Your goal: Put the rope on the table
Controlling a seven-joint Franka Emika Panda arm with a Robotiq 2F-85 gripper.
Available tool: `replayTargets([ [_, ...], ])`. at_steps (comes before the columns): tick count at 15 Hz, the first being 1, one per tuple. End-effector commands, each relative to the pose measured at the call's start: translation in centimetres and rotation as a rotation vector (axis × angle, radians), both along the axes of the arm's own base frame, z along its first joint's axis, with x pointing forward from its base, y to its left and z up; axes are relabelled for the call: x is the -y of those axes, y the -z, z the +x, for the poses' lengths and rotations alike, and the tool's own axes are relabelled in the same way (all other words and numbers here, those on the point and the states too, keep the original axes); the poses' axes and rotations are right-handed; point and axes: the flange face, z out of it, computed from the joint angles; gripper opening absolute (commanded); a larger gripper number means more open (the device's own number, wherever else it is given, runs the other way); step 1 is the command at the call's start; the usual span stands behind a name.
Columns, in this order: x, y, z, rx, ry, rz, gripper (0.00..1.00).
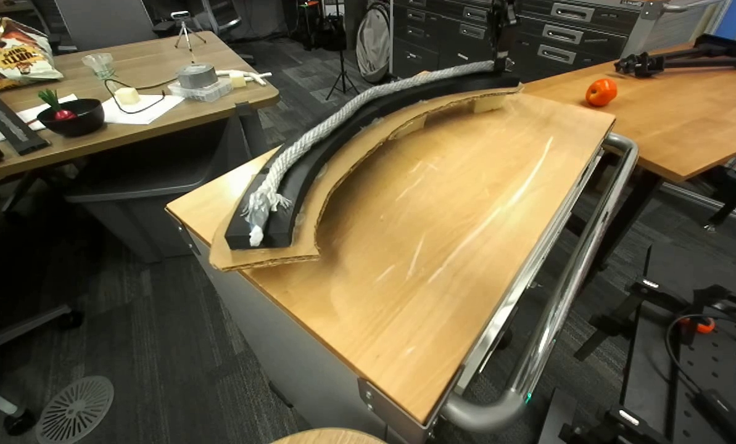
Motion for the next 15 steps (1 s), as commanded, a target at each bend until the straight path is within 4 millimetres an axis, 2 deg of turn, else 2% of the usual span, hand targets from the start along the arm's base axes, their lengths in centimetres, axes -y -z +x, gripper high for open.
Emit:
replayTargets([
  [1,-2.0,-3.3,-3.9,0.011,-0.026,-0.006,0.05],
  [4,-3.7,-5.6,-7.4,0.047,-0.025,-0.007,0.05],
  [6,-5.4,-6.1,-9.6,0.045,-0.011,0.006,0.05],
  [9,-7.9,-4.1,-12.2,-0.006,0.045,0.051,0.05],
  [11,-9.4,-1.9,-13.8,-0.049,0.088,0.072,0.05],
  [13,-10.0,0.7,-14.7,-0.087,0.15,0.097,0.05],
  [15,-9.9,3.0,-14.7,-0.076,0.229,0.08,0.05],
])
